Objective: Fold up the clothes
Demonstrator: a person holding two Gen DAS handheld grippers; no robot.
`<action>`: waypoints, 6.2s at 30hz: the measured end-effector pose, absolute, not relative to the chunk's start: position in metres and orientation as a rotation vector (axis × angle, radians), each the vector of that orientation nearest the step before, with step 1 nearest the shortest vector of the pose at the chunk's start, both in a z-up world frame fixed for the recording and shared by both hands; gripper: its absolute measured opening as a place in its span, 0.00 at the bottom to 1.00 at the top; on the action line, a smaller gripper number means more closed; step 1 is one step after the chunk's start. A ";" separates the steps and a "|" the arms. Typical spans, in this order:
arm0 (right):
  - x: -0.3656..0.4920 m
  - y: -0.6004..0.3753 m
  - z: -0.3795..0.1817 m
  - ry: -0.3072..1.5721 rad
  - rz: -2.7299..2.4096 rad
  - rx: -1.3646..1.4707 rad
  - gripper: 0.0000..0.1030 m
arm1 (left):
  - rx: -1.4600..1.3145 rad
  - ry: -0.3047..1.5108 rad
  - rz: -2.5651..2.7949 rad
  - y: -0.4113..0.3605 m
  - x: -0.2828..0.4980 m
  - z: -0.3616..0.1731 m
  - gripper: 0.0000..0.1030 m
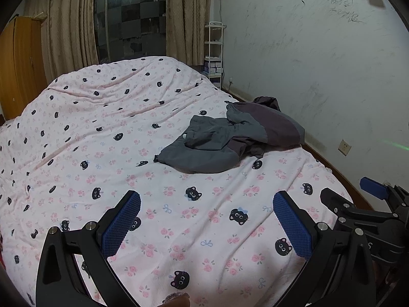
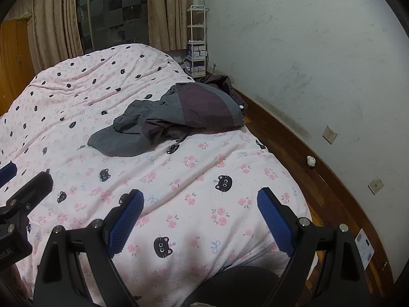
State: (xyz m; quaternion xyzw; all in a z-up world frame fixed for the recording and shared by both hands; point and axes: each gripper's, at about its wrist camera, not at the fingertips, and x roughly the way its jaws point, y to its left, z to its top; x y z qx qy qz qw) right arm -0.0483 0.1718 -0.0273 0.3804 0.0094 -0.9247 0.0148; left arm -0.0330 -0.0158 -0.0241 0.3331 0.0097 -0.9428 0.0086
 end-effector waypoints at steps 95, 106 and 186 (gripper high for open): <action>-0.285 0.247 -0.074 0.147 -2.315 1.153 0.03 | 1.318 -0.101 -3.058 -0.073 -0.264 -0.119 0.93; -0.288 0.246 -0.076 0.161 -2.310 1.154 0.03 | 1.515 -0.113 -3.039 -0.068 -0.306 -0.150 0.31; -0.252 -0.246 0.114 0.360 -1.590 0.796 0.02 | 0.912 0.086 -2.974 -0.161 0.026 0.130 0.05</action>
